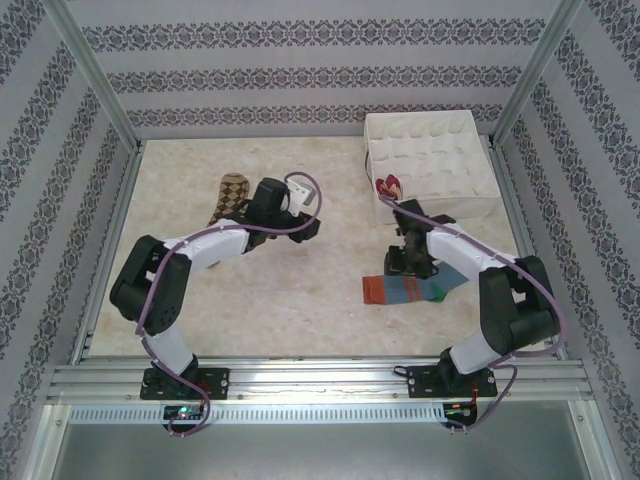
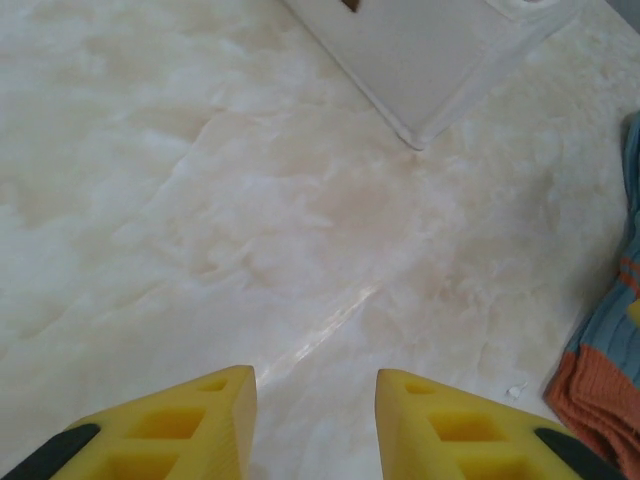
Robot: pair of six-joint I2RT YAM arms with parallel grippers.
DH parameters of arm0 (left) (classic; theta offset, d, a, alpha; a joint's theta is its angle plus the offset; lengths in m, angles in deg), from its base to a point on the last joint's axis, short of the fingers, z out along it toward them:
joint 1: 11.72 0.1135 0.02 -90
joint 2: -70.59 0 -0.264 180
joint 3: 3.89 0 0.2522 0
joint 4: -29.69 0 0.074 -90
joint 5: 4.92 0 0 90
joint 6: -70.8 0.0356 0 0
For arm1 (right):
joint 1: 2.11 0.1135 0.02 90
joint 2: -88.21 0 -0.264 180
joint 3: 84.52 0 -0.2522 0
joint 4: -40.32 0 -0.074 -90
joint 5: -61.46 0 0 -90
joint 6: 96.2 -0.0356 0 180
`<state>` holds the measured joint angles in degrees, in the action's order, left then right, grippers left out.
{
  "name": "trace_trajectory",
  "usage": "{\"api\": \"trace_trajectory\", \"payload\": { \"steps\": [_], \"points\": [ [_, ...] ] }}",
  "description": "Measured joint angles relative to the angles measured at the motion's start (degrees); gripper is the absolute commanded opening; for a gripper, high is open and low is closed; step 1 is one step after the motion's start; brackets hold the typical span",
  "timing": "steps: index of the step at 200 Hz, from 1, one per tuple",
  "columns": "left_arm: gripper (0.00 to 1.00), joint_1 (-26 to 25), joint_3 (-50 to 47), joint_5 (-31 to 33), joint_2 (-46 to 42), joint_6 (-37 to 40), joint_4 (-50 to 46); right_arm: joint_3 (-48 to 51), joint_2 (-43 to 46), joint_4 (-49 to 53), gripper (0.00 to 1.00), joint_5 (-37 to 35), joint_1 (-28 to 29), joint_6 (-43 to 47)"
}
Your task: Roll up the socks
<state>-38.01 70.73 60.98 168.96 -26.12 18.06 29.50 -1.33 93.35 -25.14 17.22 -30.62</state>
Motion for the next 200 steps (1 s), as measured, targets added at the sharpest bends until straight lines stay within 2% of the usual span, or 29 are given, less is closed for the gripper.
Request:
{"api": "trace_trajectory", "payload": {
  "steps": [30,66,95,143,174,200],
  "points": [
    [0.36,4.00,-5.97,-1.31,-5.75,-1.33,-0.66,-2.91,-7.41,-4.00,0.47,-2.36,9.31,-3.89],
    [0.37,5.68,-11.58,-0.33,-13.60,-0.46,-3.80,-17.42,-19.12,-6.38,0.47,-2.49,20.37,-4.31],
    [0.37,5.75,-14.21,0.92,-19.76,2.23,-6.29,-25.20,-24.28,-8.22,0.50,-1.01,24.79,-3.82],
    [0.36,5.77,-21.27,0.61,-27.41,3.50,-6.60,-24.00,-20.48,-6.80,0.54,-1.46,22.25,-3.76],
    [0.35,5.57,-22.25,-1.07,-25.55,3.41,-6.36,-15.39,-13.25,-6.12,0.54,-3.04,15.47,-4.48],
    [0.34,4.09,-22.23,-1.84,-21.53,3.21,-5.11,-9.33,-11.63,-5.09,0.53,-5.16,10.82,-5.09]
  ]
}}
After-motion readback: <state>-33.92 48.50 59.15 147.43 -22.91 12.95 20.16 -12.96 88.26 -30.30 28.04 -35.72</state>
